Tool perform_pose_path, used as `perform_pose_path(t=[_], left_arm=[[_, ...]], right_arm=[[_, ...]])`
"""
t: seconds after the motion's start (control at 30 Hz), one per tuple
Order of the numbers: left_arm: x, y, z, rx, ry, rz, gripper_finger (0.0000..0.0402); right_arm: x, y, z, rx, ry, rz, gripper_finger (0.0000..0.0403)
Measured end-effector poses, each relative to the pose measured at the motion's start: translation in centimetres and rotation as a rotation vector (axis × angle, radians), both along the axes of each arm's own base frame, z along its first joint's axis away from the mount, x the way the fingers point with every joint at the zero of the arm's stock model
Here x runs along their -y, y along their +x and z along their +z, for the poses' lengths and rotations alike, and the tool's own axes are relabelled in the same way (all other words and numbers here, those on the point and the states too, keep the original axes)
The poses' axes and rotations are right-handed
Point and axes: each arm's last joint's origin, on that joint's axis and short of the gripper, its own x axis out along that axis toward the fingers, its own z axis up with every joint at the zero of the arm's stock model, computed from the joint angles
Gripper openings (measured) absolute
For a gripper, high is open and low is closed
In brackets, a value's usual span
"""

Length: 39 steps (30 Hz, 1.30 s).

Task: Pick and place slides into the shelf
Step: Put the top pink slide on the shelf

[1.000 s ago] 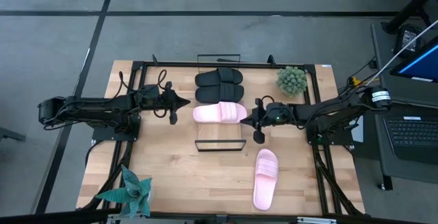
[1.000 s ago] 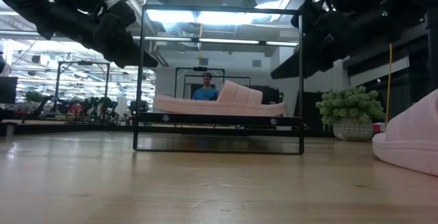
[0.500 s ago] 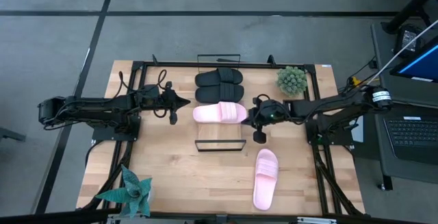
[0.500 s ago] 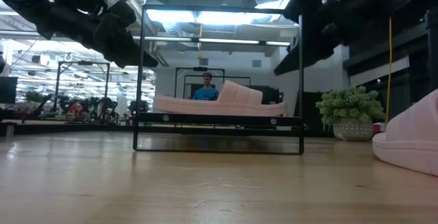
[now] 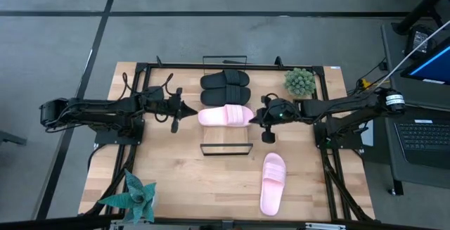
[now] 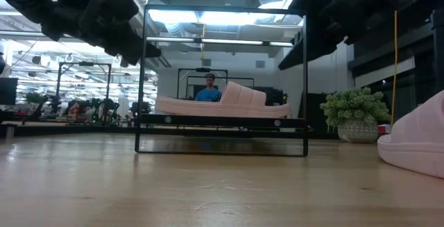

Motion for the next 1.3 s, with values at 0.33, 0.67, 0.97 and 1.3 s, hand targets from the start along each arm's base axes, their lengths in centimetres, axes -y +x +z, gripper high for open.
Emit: perform_pose_path(t=[0.33,0.67,0.97,1.3], left_arm=[[0.2,4.2,1.9,-0.069,0.145,-0.12,0.0],[-1.2,9.1,1.1,-0.217,0.419,-0.065,0.0],[-2.2,11.5,0.3,-0.311,0.594,-0.033,0.0],[-2.6,12.3,0.4,-0.325,0.626,-0.001,0.0]], right_arm=[[1.8,-2.2,3.9,0.174,-0.122,-0.118,0.0004],[2.0,-3.7,5.9,0.264,-0.17,-0.113,0.0006],[2.0,-3.7,5.9,0.258,-0.193,-0.1,0.0006],[2.0,-3.7,5.5,0.247,-0.187,-0.103,0.0006]])
